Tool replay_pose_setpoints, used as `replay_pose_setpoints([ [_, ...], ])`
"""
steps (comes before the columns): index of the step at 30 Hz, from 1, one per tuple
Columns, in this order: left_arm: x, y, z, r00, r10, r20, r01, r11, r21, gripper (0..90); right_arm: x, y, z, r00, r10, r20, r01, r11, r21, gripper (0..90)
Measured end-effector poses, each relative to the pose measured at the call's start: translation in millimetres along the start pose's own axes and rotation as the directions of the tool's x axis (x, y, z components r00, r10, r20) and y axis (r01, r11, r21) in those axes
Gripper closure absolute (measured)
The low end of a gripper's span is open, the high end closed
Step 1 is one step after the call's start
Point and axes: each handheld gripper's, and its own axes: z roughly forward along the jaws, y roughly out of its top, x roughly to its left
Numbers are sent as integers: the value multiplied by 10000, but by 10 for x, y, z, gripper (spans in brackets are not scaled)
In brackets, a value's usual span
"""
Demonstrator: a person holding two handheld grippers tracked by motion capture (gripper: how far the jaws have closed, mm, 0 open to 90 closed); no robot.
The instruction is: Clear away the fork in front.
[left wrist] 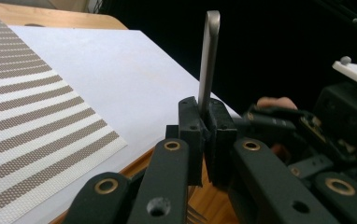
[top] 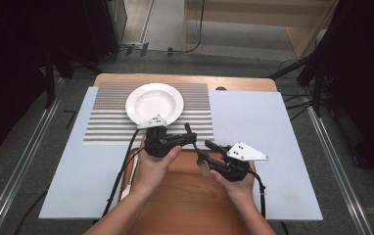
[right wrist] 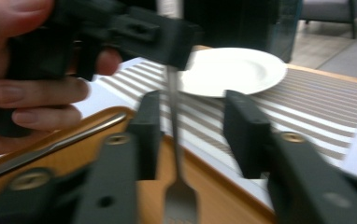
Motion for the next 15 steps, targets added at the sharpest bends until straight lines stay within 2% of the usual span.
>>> replay_pose_setpoints([
  [1,0,0,0,10000,0,0,0,10000,0,868,-20,6,-21,9999,73,130,-72,10000,-60,483],
  [2,14,-2,-44,9998,125,177,-125,9999,-5,868,-40,10,-45,9995,160,261,-157,9998,-111,444],
  [3,14,-2,-44,9998,125,177,-125,9999,-5,868,-40,10,-45,9995,160,261,-157,9998,-111,444],
  [4,7,-5,-80,9982,450,388,-455,9989,100,868,-83,17,-95,9979,273,584,-257,9993,-281,346],
  [5,7,-5,-80,9982,450,388,-455,9989,100,868,-83,17,-95,9979,273,584,-257,9993,-281,346],
  [6,-9,-8,-120,9967,666,454,-675,9976,178,868,-117,31,-125,9926,488,1112,-467,9987,-209,129],
  [7,-9,-8,-120,9967,666,454,-675,9976,178,868,-117,31,-125,9926,488,1112,-467,9987,-209,129],
  [8,-15,-10,-159,9962,704,507,-717,9972,236,868,-146,28,-153,9896,248,1417,-264,9996,100,92],
  [9,-15,-10,-159,9962,704,507,-717,9972,236,867,-146,28,-153,9896,248,1417,-264,9996,100,92],
  [10,-11,-11,-200,9955,745,589,-761,9967,264,868,-174,24,-202,9877,121,1557,-140,9998,109,0],
  [11,-11,-11,-200,9955,745,589,-761,9967,264,868,-188,22,-226,9878,-10,1557,-11,9999,133,0],
  [15,-2,-17,-287,9945,875,569,-891,9957,264,868,-269,17,-333,9850,157,1717,-165,9999,37,0],
])
